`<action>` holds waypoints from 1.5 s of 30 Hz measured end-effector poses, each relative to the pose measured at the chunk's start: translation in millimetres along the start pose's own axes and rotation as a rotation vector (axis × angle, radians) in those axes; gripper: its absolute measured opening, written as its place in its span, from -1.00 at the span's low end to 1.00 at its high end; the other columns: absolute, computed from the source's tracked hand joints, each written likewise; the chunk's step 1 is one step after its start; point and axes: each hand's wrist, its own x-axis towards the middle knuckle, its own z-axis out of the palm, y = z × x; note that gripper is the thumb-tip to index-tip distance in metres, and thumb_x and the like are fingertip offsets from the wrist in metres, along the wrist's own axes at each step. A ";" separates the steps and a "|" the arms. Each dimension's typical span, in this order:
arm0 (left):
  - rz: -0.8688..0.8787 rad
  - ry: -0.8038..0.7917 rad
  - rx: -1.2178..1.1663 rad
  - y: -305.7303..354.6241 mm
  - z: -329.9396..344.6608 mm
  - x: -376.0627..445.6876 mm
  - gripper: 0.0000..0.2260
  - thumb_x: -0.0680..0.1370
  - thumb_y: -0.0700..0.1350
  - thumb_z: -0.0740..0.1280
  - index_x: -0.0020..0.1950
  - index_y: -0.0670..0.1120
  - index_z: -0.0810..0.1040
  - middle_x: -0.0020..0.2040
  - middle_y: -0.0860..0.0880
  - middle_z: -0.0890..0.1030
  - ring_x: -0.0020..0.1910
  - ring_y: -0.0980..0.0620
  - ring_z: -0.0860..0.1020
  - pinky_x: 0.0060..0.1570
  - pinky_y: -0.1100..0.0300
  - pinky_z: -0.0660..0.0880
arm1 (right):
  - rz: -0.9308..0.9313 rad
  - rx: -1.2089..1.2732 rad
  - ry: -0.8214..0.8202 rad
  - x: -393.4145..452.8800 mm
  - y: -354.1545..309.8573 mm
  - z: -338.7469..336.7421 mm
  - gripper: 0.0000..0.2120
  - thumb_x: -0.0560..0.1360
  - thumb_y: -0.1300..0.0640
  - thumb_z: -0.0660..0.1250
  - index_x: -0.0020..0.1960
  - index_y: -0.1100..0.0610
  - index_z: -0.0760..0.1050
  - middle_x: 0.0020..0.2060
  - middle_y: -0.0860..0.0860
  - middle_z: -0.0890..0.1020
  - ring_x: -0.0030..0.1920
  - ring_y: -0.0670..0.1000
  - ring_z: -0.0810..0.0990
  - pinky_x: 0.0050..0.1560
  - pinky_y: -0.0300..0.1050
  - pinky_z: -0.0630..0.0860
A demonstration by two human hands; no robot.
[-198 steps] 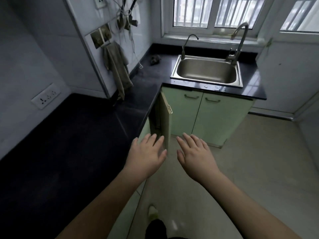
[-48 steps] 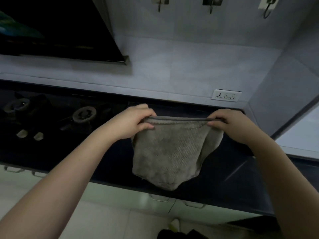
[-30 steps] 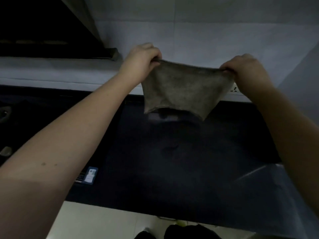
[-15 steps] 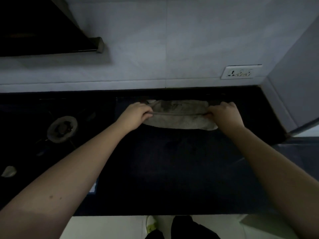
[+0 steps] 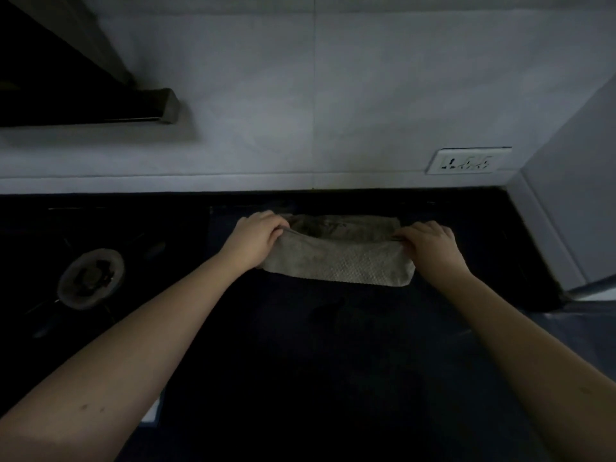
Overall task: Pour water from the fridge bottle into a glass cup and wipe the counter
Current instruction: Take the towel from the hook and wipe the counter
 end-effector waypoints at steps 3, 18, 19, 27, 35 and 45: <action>0.000 0.062 0.026 -6.9 3.4 23.6 -0.83 0.62 -0.17 0.25 0.07 -0.06 0.63 0.02 -0.03 0.59 0.03 -0.05 0.55 0.03 -0.09 0.47 | 0.044 0.073 0.107 22.1 5.5 7.5 -0.77 0.53 0.18 0.31 0.16 0.05 0.61 0.00 0.06 0.64 0.09 0.17 0.51 0.14 0.05 0.32; 0.172 0.183 0.086 4.0 72.8 63.3 -0.79 0.48 -0.30 0.33 0.08 -0.17 0.64 0.04 -0.13 0.64 0.01 -0.13 0.59 0.06 0.05 0.48 | 0.071 0.316 0.064 71.6 -25.9 71.0 -0.66 0.52 0.26 0.21 0.26 0.18 0.55 0.05 0.20 0.66 0.03 0.22 0.62 0.11 0.03 0.53; 0.159 0.107 0.099 4.7 82.0 58.1 -0.79 0.49 -0.28 0.33 0.09 -0.15 0.64 0.06 -0.12 0.63 0.04 -0.14 0.59 0.09 0.07 0.43 | 0.057 0.301 -0.015 68.3 -32.1 78.3 -0.67 0.54 0.21 0.21 0.28 0.16 0.53 0.05 0.19 0.66 0.04 0.22 0.61 0.11 0.02 0.51; -0.088 -0.322 0.235 -7.3 114.9 64.1 -0.48 0.69 0.11 -0.03 0.62 0.02 -0.05 0.62 0.02 -0.05 0.58 -0.01 -0.07 0.50 0.00 -0.21 | 0.150 0.111 -0.329 85.7 -56.1 114.6 -0.45 0.64 -0.17 -0.03 0.58 -0.06 -0.03 0.58 0.03 -0.06 0.56 0.12 -0.06 0.51 0.13 -0.12; -0.226 -0.408 0.288 -5.8 133.9 23.3 -0.47 0.66 0.18 -0.20 0.58 0.09 -0.28 0.58 0.10 -0.32 0.55 0.05 -0.32 0.49 -0.08 -0.34 | 0.107 0.022 -0.405 60.3 -65.7 134.3 -0.34 0.60 -0.28 -0.13 0.58 -0.06 -0.26 0.56 0.01 -0.27 0.55 0.07 -0.28 0.51 0.16 -0.27; -0.257 -0.461 0.225 8.9 126.5 -46.5 -0.47 0.65 0.21 -0.20 0.57 0.12 -0.30 0.57 0.08 -0.35 0.54 0.04 -0.36 0.49 -0.10 -0.33 | 0.055 -0.004 -0.399 -3.1 -92.5 134.9 -0.34 0.60 -0.29 -0.17 0.57 -0.06 -0.28 0.56 0.02 -0.27 0.55 0.06 -0.30 0.51 0.18 -0.27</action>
